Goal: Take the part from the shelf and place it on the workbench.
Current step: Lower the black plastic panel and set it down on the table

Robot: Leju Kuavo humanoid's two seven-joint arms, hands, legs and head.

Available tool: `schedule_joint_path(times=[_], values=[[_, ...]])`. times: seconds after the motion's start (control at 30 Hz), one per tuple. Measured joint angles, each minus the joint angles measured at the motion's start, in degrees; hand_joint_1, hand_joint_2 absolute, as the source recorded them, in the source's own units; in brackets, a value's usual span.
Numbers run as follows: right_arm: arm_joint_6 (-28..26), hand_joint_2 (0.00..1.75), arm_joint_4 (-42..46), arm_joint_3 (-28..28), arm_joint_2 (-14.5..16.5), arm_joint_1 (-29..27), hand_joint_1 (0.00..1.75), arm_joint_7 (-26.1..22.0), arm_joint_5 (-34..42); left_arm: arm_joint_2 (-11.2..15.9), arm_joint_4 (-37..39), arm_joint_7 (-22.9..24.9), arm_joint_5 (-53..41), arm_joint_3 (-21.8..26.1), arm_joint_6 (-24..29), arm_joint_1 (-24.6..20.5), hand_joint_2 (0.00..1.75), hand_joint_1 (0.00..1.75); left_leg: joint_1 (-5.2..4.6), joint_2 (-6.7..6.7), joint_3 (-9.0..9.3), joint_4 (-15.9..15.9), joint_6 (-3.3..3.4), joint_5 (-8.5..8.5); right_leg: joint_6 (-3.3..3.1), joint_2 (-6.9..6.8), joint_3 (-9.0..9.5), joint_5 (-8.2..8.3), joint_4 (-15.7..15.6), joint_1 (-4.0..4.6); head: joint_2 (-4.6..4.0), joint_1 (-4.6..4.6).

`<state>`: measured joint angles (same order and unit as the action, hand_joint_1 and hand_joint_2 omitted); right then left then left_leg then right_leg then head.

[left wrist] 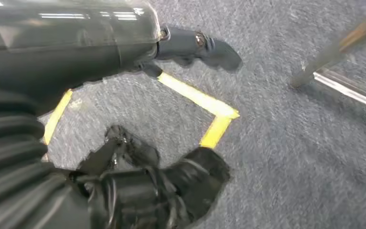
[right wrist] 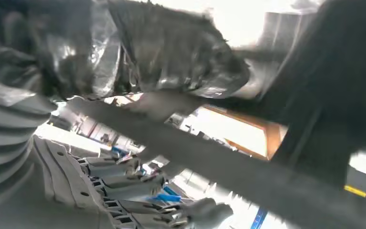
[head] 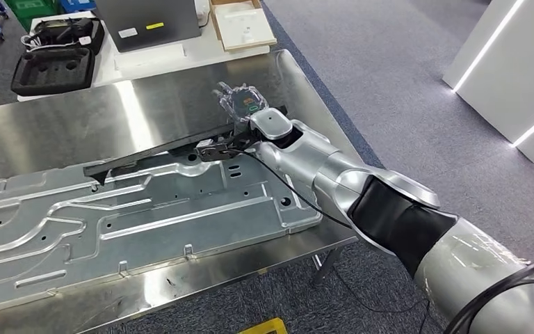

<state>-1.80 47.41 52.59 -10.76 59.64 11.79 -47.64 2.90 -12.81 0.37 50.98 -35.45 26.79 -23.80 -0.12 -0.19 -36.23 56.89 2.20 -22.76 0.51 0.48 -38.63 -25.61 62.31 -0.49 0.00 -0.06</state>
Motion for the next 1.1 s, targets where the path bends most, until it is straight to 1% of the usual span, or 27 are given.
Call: schedule_joint_path(times=[0.07, 0.1, 0.13, 0.17, 0.2, 0.23, 0.27, 0.3, 0.33, 0.43, 0.47, 0.5, 0.53, 0.6, 0.63, 0.67, 0.7, 0.73, 0.77, 0.8, 0.83, 0.87, 0.93, 0.97, 1.0, 1.03, 1.1], values=[[-0.8, 0.0, -1.12, 0.05, 0.44, 0.02, 0.0, -0.37, 0.01, -0.31, 0.0, 0.15, -0.07, -0.04, 0.31, -0.01, 0.0, 0.0, 0.23, 0.05, 0.29, -0.33, 0.14, 0.12, 0.52, -0.1, -3.0, -3.09, 6.43, -0.29, 0.0, 0.17], [-0.99, 0.0, -1.77, 0.08, 0.64, -0.05, 0.0, -0.46, 0.01, -0.48, 0.0, 0.2, -0.13, -0.1, 0.55, 0.0, 0.0, 0.0, 0.31, 0.04, 0.29, -0.27, 0.17, 0.08, 0.78, -0.12, -4.62, -4.19, 9.7, -0.49, 0.0, 0.22], [-1.1, 0.0, -2.43, 0.1, 0.84, -0.18, 0.0, -0.5, 0.02, -0.66, 0.0, 0.3, -0.19, -0.18, 0.8, 0.04, 0.0, 0.0, 0.43, 0.01, 0.29, -0.12, 0.11, 0.03, 1.06, -0.16, -5.57, -4.37, 11.48, -0.73, 0.0, 0.23], [-1.19, 0.0, -3.01, 0.13, 1.03, -0.31, 0.0, -0.54, 0.04, -0.81, 0.0, 0.43, -0.26, -0.26, 1.07, 0.09, 0.0, 0.0, 0.63, -0.01, 0.25, 0.14, -0.05, -0.07, 1.36, -0.2, -5.55, -3.59, 11.19, -0.99, 0.0, 0.24], [-1.27, 0.0, -3.48, 0.15, 1.24, -0.39, 0.0, -0.57, 0.13, -0.94, 0.0, 0.59, -0.3, -0.33, 1.33, 0.14, 0.0, 0.0, 0.91, -0.04, 0.16, 0.58, -0.35, -0.25, 1.7, -0.28, -4.5, -1.99, 8.88, -1.27, 0.0, 0.24], [-1.34, 0.0, -3.79, 0.17, 1.43, -0.4, 0.0, -0.65, 0.41, -1.02, 0.0, 0.74, -0.32, -0.37, 1.56, 0.16, 0.0, 0.0, 1.2, -0.05, -0.03, 1.22, -0.79, -0.54, 2.11, -0.39, -2.89, -0.36, 5.32, -1.56, 0.0, 0.26], [-1.39, 0.0, -3.99, 0.17, 1.6, -0.39, 0.0, -0.75, 0.82, -1.01, 0.0, 0.88, -0.34, -0.38, 1.75, 0.14, 0.0, 0.0, 1.41, -0.08, -0.37, 1.85, -1.28, -0.86, 2.43, -0.39, -1.59, 0.65, 2.49, -1.74, 0.0, 0.3], [-1.46, 0.0, -4.15, 0.17, 1.82, -0.32, 0.0, -0.98, 1.59, -0.99, 0.0, 1.02, -0.35, -0.39, 1.92, 0.1, 0.0, 0.0, 1.38, -0.11, -0.87, 2.76, -1.8, -1.16, 2.33, -0.26, -0.75, 1.3, 0.56, -1.82, 0.01, 0.43], [-1.52, 0.0, -4.25, 0.16, 2.02, -0.35, 0.0, -1.24, 2.47, -0.95, 0.0, 1.15, -0.38, -0.4, 2.07, 0.08, 0.0, 0.0, 1.27, -0.16, -1.34, 3.3, -2.21, -1.3, 2.04, -0.13, -0.59, 1.33, -0.06, -1.83, 0.01, 0.55], [-1.62, 0.0, -3.92, 0.02, 2.44, -0.76, 0.0, -2.2, 5.17, -1.0, 0.01, 1.61, -0.49, -0.44, 2.26, 0.24, 0.0, 0.0, 1.07, -0.23, -2.26, 3.74, -2.96, -1.22, 0.41, 0.06, -1.23, 1.85, 0.29, -1.7, 0.01, 0.72], [-1.64, 0.0, -3.5, -0.07, 2.51, -0.85, 0.0, -2.45, 5.85, -1.02, 0.02, 1.72, -0.51, -0.45, 2.2, 0.34, 0.0, 0.0, 1.14, -0.18, -2.64, 4.47, -3.15, -2.0, -0.07, 0.05, -1.42, 2.15, 0.21, -1.68, 0.01, 0.69], [-1.68, 0.0, -2.96, -0.16, 2.57, -0.9, 0.0, -2.63, 6.43, -1.01, 0.02, 1.77, -0.5, -0.45, 2.05, 0.41, 0.0, 0.0, 1.21, -0.11, -3.25, 6.07, -3.31, -3.47, -0.53, 0.05, -1.57, 2.45, 0.07, -1.69, 0.01, 0.71], [-1.79, 0.0, -2.27, -0.24, 2.6, -0.93, 0.0, -2.71, 6.99, -0.99, 0.02, 1.75, -0.45, -0.46, 1.84, 0.45, 0.0, 0.0, 1.21, -0.05, -4.17, 8.87, -3.42, -5.58, -0.93, 0.06, -1.71, 2.74, -0.09, -1.61, 0.01, 0.68], [-2.41, 0.0, -0.12, -0.56, 2.61, -1.2, 0.0, -2.79, 8.63, -0.95, 0.02, 1.68, -0.2, -0.46, 1.23, 0.47, 0.0, 0.0, 1.15, -0.03, -6.33, 16.16, -3.39, -9.96, -1.44, 0.09, -2.01, 3.32, -0.32, -1.24, 0.01, 0.68], [-2.92, 0.0, 1.26, -0.83, 2.57, -1.48, 0.0, -2.79, 9.67, -0.93, 0.02, 1.64, 0.0, -0.46, 0.93, 0.5, 0.0, 0.0, 1.08, -0.03, -6.84, 18.79, -3.21, -11.25, -1.62, 0.1, -2.21, 3.62, -0.38, -0.97, 0.01, 0.68], [-3.52, 0.0, 2.9, -1.2, 2.5, -1.84, 0.0, -2.79, 10.83, -0.93, 0.02, 1.59, 0.23, -0.46, 0.63, 0.55, 0.0, 0.0, 0.92, -0.04, -6.37, 19.46, -2.83, -11.58, -1.77, 0.11, -2.47, 3.94, -0.41, -0.65, 0.01, 0.68], [-4.17, 0.0, 4.7, -1.61, 2.4, -2.22, 0.0, -2.77, 12.03, -0.92, 0.02, 1.54, 0.46, -0.46, 0.38, 0.6, 0.0, 0.0, 0.63, -0.06, -4.7, 17.79, -2.21, -11.01, -1.9, 0.13, -2.77, 4.31, -0.46, -0.31, 0.01, 0.69], [-4.78, 0.0, 6.51, -2.02, 2.28, -2.55, 0.0, -2.76, 13.2, -0.9, 0.02, 1.49, 0.61, -0.46, 0.18, 0.61, 0.0, 0.0, 0.16, -0.08, -2.04, 14.32, -1.27, -9.97, -2.02, 0.18, -3.06, 4.76, -0.58, -0.01, 0.01, 0.69], [-5.49, 0.0, 8.65, -2.49, 2.15, -2.9, 0.0, -2.84, 14.57, -0.69, 0.01, 1.43, 0.72, -0.46, 0.0, 0.56, 0.0, 0.0, -0.49, -0.08, 0.96, 10.01, -0.08, -9.18, -2.08, 0.19, -3.27, 5.25, -0.72, 0.14, 0.01, 0.76], [-6.34, 0.0, 10.91, -3.03, 1.9, -3.31, 0.0, -3.12, 16.16, -0.63, 0.0, 1.38, 0.78, -0.46, -0.16, 0.48, 0.0, 0.0, -1.05, 0.0, 3.28, 6.39, 0.89, -8.48, -2.01, 0.2, -3.38, 5.76, -1.01, 0.28, 0.01, 0.86], [-7.32, 0.0, 13.33, -3.67, 1.65, -3.87, 0.0, -3.6, 18.07, -0.46, 0.0, 1.31, 0.82, -0.46, -0.26, 0.33, 0.0, 0.0, -1.59, 0.07, 4.72, 4.01, 1.59, -8.03, -1.82, 0.17, -3.39, 6.29, -1.38, 0.27, 0.02, 0.92], [-8.23, 0.0, 15.79, -4.3, 1.43, -4.6, 0.0, -4.19, 20.17, -0.33, 0.01, 1.25, 0.88, -0.46, -0.31, 0.22, 0.0, 0.0, -1.92, 0.14, 5.21, 2.83, 2.02, -7.73, -1.56, 0.11, -3.33, 6.79, -1.78, 0.16, 0.01, 1.03], [-9.36, 0.0, 20.04, -5.41, 1.03, -6.31, 0.0, -5.39, 24.32, -0.31, 0.02, 1.21, 0.99, -0.46, -0.32, 0.18, 0.0, 0.0, -1.88, 0.24, 5.03, 1.75, 2.06, -6.1, -0.96, 0.06, -3.26, 7.92, -2.79, 0.17, 0.01, 1.06], [-9.48, 0.0, 21.75, -5.88, 0.8, -7.17, 0.0, -5.88, 26.07, -0.38, 0.02, 1.23, 1.03, -0.46, -0.32, 0.28, 0.0, 0.0, -1.61, 0.38, 4.97, 0.97, 1.93, -5.06, -0.72, 0.08, -3.42, 7.75, -2.96, 0.2, 0.01, 1.08], [-9.51, 0.0, 23.41, -6.37, 0.51, -7.98, 0.0, -6.35, 27.7, -0.45, 0.02, 1.26, 1.08, -0.46, -0.31, 0.38, 0.0, 0.0, -1.34, 0.53, 4.7, 0.16, 1.9, -3.83, -0.47, 0.1, -3.83, 6.28, -2.17, 0.28, 0.01, 1.13], [-9.49, 0.0, 24.91, -6.86, 0.2, -8.67, 0.0, -6.75, 28.99, -0.56, 0.02, 1.29, 1.13, -0.46, -0.29, 0.47, 0.0, 0.0, -1.0, 0.68, 4.21, -0.48, 1.74, -2.64, -0.21, 0.09, -4.48, 3.66, -0.12, 0.29, 0.01, 1.26], [-9.34, 0.0, 27.87, -7.86, -0.31, -9.89, 0.0, -7.33, 30.66, -0.78, 0.02, 1.36, 1.17, -0.46, -0.29, 0.58, 0.0, 0.0, -0.79, 0.81, 2.53, -0.76, 1.72, -0.98, 0.41, 0.01, -6.0, -2.55, 6.93, 0.0, 0.01, 1.55]])
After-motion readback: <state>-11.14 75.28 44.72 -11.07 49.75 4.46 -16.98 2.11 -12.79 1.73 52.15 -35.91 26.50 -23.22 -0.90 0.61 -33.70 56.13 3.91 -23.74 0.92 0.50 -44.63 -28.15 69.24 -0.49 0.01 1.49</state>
